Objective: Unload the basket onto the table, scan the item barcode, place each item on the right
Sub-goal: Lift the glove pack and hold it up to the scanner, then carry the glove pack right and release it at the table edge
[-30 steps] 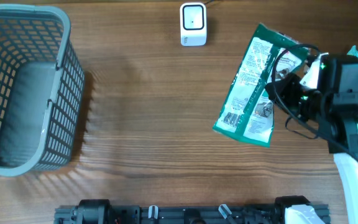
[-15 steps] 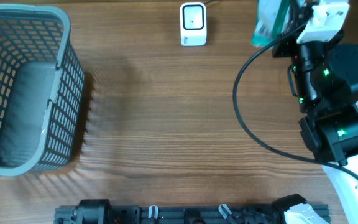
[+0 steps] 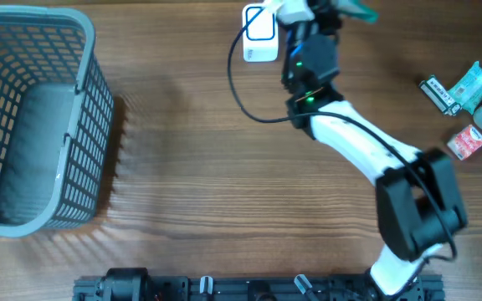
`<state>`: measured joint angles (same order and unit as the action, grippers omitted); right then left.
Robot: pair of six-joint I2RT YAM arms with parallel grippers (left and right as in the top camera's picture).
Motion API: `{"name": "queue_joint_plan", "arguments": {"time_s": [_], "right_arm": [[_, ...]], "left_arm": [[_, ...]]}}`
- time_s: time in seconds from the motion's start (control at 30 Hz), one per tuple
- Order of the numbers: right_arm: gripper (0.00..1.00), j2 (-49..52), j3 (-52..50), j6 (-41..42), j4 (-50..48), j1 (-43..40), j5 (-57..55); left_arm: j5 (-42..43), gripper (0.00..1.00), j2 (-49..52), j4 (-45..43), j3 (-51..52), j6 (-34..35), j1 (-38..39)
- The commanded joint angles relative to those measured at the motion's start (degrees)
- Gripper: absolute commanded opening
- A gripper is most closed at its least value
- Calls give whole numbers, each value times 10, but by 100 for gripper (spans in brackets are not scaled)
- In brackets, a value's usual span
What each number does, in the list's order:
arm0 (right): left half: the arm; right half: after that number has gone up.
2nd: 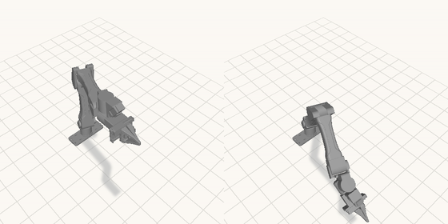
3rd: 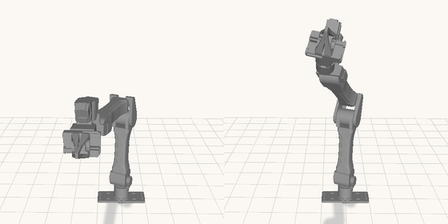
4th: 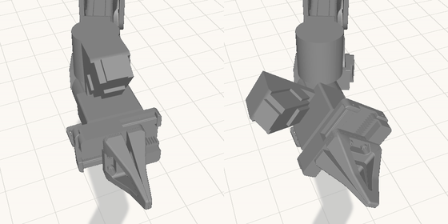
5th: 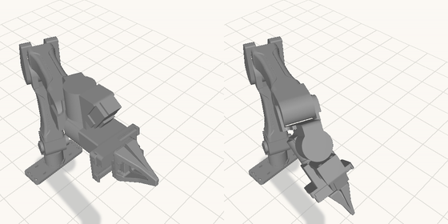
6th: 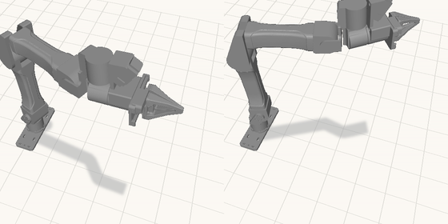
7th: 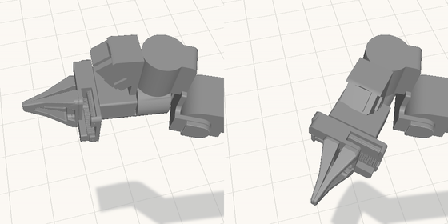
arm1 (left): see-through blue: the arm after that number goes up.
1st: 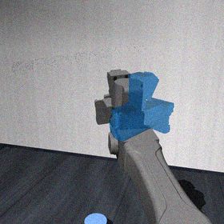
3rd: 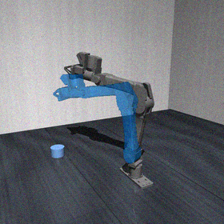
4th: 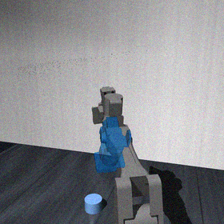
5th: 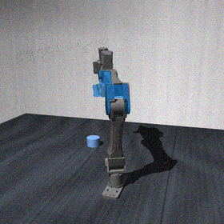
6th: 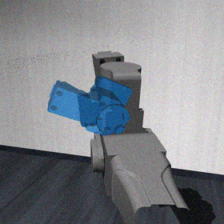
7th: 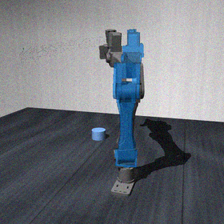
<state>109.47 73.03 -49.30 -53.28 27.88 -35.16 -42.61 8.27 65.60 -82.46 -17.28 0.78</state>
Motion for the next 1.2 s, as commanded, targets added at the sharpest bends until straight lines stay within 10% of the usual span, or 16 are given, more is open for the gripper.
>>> {"name": "queue_joint_plan", "arguments": {"time_s": [0.0, 0.53, 0.67, 1.17], "right_arm": [[5, 59, 4, -18, -15, 26, 89], [4, 289, 161, -88, -2, 49, 181], [5, 289, 161, 10, 153, 71, 176], [4, 226, 161, 247, 257, 106, 38]], "left_arm": [[-1, 100, -2, -2, 0, -5, -3], [-1, 100, -2, -2, 0, -5, -3], [-1, 100, -2, -2, 0, -5, -3], [-1, 100, -2, -1, 0, -5, -3]]}}
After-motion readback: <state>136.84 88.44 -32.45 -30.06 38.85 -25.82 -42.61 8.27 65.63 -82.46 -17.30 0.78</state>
